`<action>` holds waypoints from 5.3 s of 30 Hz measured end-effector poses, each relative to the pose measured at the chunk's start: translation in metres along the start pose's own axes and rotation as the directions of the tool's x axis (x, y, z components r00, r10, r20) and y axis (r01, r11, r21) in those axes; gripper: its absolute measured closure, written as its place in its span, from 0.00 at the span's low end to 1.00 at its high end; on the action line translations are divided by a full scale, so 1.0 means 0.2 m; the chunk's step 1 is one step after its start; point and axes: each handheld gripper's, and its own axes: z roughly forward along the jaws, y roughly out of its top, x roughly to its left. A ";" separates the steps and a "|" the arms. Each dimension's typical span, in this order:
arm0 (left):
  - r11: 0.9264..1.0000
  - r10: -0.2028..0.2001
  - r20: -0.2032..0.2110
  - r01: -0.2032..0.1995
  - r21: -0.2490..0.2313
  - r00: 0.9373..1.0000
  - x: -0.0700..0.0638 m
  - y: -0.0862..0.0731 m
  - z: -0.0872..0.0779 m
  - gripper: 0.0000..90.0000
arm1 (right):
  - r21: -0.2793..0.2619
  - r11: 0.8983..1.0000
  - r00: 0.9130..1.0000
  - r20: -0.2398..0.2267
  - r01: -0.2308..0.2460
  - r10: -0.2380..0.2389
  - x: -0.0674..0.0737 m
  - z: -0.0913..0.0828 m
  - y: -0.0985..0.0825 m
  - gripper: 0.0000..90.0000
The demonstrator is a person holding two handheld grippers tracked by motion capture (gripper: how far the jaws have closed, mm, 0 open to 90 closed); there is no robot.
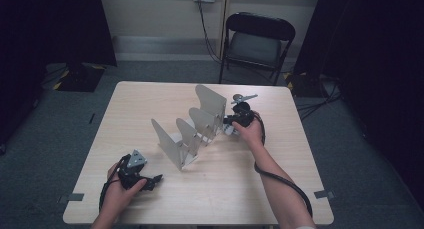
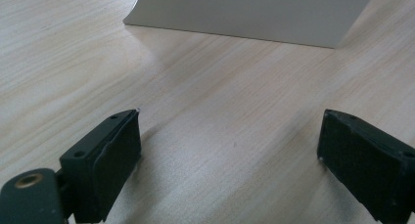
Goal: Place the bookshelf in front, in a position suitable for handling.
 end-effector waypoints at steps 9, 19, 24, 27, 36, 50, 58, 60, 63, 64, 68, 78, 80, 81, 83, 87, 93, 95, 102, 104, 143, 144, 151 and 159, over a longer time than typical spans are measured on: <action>1.000 -0.001 -0.001 0.001 -0.001 1.000 0.00 0.00 0.00 0.10 | -0.027 1.000 0.995 0.100 0.006 -0.004 -0.03 -0.12 -0.02 0.58; 1.000 0.000 0.000 0.000 0.000 1.000 0.00 0.00 0.00 0.10 | 0.048 0.998 0.995 0.094 0.035 -0.040 -0.02 -0.04 -0.11 0.85; 1.000 0.005 -0.001 -0.005 0.001 1.000 0.00 0.00 0.00 0.10 | 0.027 0.999 0.997 0.078 -0.028 0.026 -0.04 -0.07 -0.10 0.92; 1.000 -0.001 -0.001 0.001 0.001 1.000 0.00 0.00 0.00 0.10 | 0.005 0.999 0.997 0.063 -0.051 0.051 -0.05 -0.13 -0.06 0.92; 1.000 0.004 -0.002 -0.004 0.001 1.000 0.00 0.00 0.00 0.10 | -0.130 0.991 0.998 0.061 0.015 -0.007 0.01 -0.35 0.24 0.92; 1.000 0.005 -0.002 -0.005 0.000 1.000 0.00 0.00 0.00 0.10 | -0.146 0.985 0.996 0.027 0.093 -0.090 0.08 -0.38 0.40 0.92; 1.000 0.000 -0.002 0.000 0.001 1.000 0.00 0.00 0.00 0.10 | -0.084 0.994 0.998 -0.013 0.063 -0.064 0.02 -0.25 0.24 0.92; 1.000 -0.001 -0.001 0.001 0.000 1.000 0.00 0.00 0.00 0.10 | -0.069 0.996 0.998 -0.018 0.059 -0.060 0.02 -0.22 0.19 0.92; 1.000 0.000 -0.002 0.000 -0.001 1.000 0.00 0.00 0.00 0.10 | -0.047 0.997 0.998 -0.027 0.056 -0.057 0.01 -0.18 0.13 0.92; 1.000 0.005 -0.002 -0.005 0.000 1.000 0.00 0.00 0.00 0.10 | -0.043 0.998 0.998 -0.030 0.051 -0.052 0.00 -0.17 0.11 0.92; 1.000 0.004 -0.003 -0.004 -0.001 1.000 0.00 0.00 0.00 0.10 | -0.018 0.999 0.999 -0.034 0.040 -0.041 0.00 -0.13 0.04 0.92; 1.000 0.004 -0.001 -0.004 0.000 1.000 0.00 0.00 0.00 0.10 | 0.012 1.000 1.000 -0.008 0.002 -0.002 0.00 -0.08 -0.13 0.91; 1.000 0.005 -0.003 -0.005 -0.001 1.000 0.00 0.00 0.00 0.10 | 0.019 1.000 1.000 0.004 0.002 -0.002 0.00 -0.11 -0.16 0.90; 1.000 0.005 -0.003 -0.005 -0.001 1.000 0.00 0.00 0.00 0.10 | 0.023 1.000 1.000 0.013 0.005 -0.006 0.01 -0.12 -0.16 0.90; 1.000 0.005 -0.003 -0.005 -0.001 1.000 0.00 0.00 0.00 0.10 | 0.031 0.999 0.999 0.025 0.024 -0.024 0.02 -0.15 -0.19 0.90; 1.000 0.005 -0.003 -0.005 -0.001 1.000 0.00 0.00 0.00 0.10 | 0.031 0.999 0.999 0.035 0.017 -0.018 0.04 -0.21 -0.25 0.89; 1.000 0.005 -0.003 -0.005 -0.001 1.000 0.00 0.00 0.00 0.10 | 0.045 0.999 0.999 0.051 0.009 -0.012 0.05 -0.28 -0.32 0.88; 1.000 0.005 -0.001 -0.005 0.001 1.000 0.00 0.00 0.00 0.10 | 0.051 0.999 0.998 0.058 0.013 -0.016 0.06 -0.31 -0.35 0.87; 1.000 0.004 -0.006 -0.004 -0.002 1.000 0.00 0.00 0.00 0.10 | 0.055 0.998 0.996 0.085 -0.011 0.006 0.08 -0.36 -0.37 0.74; 1.000 0.004 -0.005 -0.004 -0.001 1.000 0.00 0.00 0.00 0.10 | 0.040 0.999 0.996 0.088 -0.011 0.007 0.09 -0.36 -0.37 0.70; 1.000 -0.005 -0.004 0.005 -0.002 1.000 0.00 0.00 0.00 0.10 | 0.028 0.999 0.983 0.184 -0.022 0.016 0.14 -0.43 -0.27 0.87; 1.000 -0.005 -0.004 0.005 -0.002 1.000 0.00 0.00 0.00 0.10 | 0.026 1.000 0.982 0.186 -0.017 0.012 0.14 -0.44 -0.27 0.87; 1.000 -0.005 -0.004 0.005 -0.002 1.000 0.00 0.00 0.00 0.10 | -0.006 1.000 0.982 0.187 -0.018 0.019 0.15 -0.50 -0.25 0.87; 1.000 -0.012 -0.007 0.012 -0.002 1.000 -0.01 0.00 0.00 0.10 | -0.034 0.999 0.982 0.188 -0.018 0.024 0.14 -0.57 -0.23 0.87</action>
